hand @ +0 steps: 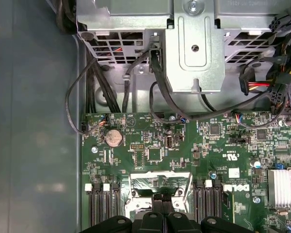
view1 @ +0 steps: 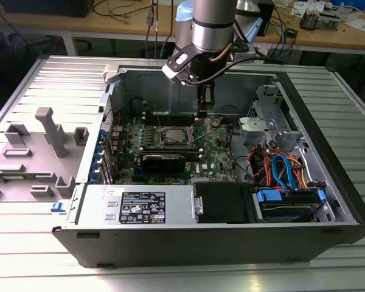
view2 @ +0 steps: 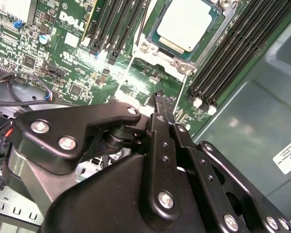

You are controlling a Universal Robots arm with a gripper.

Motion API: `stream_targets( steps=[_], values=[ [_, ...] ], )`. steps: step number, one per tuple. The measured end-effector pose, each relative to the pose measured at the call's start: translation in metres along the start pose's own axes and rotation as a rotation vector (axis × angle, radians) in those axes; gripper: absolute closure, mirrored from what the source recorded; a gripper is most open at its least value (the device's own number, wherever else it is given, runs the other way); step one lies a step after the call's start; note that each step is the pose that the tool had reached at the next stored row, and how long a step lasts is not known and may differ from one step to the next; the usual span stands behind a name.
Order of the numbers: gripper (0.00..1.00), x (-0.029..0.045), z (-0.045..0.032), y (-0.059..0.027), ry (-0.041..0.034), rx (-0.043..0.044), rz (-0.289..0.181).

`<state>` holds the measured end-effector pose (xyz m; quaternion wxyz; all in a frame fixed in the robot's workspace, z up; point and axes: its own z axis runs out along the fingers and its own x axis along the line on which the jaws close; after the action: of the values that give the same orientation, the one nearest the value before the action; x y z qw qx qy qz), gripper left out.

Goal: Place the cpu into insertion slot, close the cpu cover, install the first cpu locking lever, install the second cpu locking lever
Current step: 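Close the cpu cover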

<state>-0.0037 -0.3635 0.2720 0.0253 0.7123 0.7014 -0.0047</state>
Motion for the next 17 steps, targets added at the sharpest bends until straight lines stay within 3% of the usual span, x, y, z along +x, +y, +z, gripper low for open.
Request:
stream_targets(
  steps=[17],
  values=[
    [0.89,0.0007,0.0004,0.0135,-0.0001,0.0000,0.000]
  ],
)
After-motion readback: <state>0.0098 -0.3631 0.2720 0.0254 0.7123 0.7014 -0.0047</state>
